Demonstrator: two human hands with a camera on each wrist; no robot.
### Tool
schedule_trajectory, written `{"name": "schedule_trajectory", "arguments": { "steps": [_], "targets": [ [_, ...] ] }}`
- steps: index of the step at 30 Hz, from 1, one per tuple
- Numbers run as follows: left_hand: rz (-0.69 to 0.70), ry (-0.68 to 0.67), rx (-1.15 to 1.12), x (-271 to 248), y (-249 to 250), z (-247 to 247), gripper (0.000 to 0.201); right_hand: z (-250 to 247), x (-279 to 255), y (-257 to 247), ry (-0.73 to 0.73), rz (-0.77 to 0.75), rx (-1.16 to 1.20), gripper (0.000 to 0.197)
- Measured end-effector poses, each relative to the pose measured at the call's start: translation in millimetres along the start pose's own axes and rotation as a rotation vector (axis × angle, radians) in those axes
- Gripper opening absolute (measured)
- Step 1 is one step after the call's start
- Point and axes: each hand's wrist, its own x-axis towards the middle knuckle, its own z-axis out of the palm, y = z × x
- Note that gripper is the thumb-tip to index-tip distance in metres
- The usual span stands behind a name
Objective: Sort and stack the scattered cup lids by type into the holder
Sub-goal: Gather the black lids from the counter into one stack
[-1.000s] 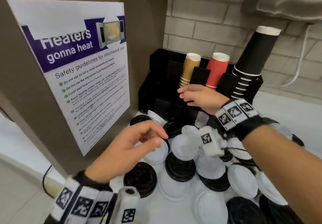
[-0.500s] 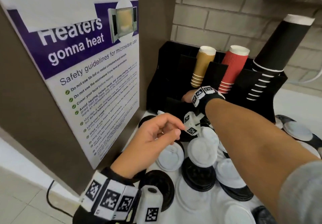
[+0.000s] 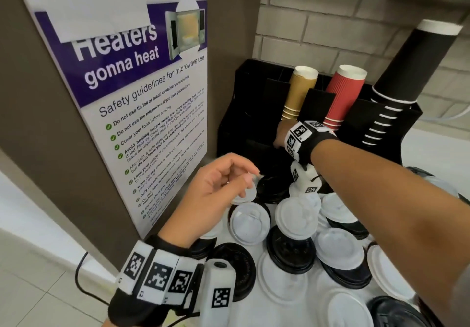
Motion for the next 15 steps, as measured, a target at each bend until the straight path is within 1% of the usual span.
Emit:
{"name": "schedule_trajectory", "arguments": {
  "steps": [2,5,7,8,9,10,11,12,13,14,15],
  "targets": [
    [-0.003,0.034,0.012,2,-2,2,0.009,-6,-3,3,0.055,-0.003,0.054,0.038],
    [-0.03,0.097,0.042,4,-5,5,0.012,-26,-20,8,0.128,0.023,0.033,0.035],
    [-0.07,0.154,0.066,6,-8,7,0.012,-47,-37,18,0.227,0.052,0.063,0.033],
    [-0.096,0.189,0.069,7,-9,9,0.012,-56,-46,25,0.27,0.04,0.107,0.034],
    [-0.122,0.228,0.056,9,-10,11,0.014,-65,-54,31,0.271,0.01,0.213,0.035],
    [-0.144,0.27,0.027,10,-10,14,0.018,-70,-62,38,0.233,-0.044,0.382,0.034],
    [-0.166,0.31,-0.015,12,-10,17,0.025,-72,-72,42,0.159,-0.093,0.638,0.028],
    [-0.184,0.344,-0.064,15,-9,20,0.035,-73,-84,41,0.046,-0.123,0.93,0.019],
    [-0.2,0.363,-0.119,17,-8,23,0.049,-72,-95,39,-0.07,-0.157,1.149,0.015],
    [-0.212,0.367,-0.185,21,-7,25,0.064,-70,-104,36,-0.181,-0.197,1.263,0.015],
    [-0.221,0.355,-0.25,24,-6,28,0.081,-67,-111,34,-0.272,-0.244,1.287,0.016]
  ]
}}
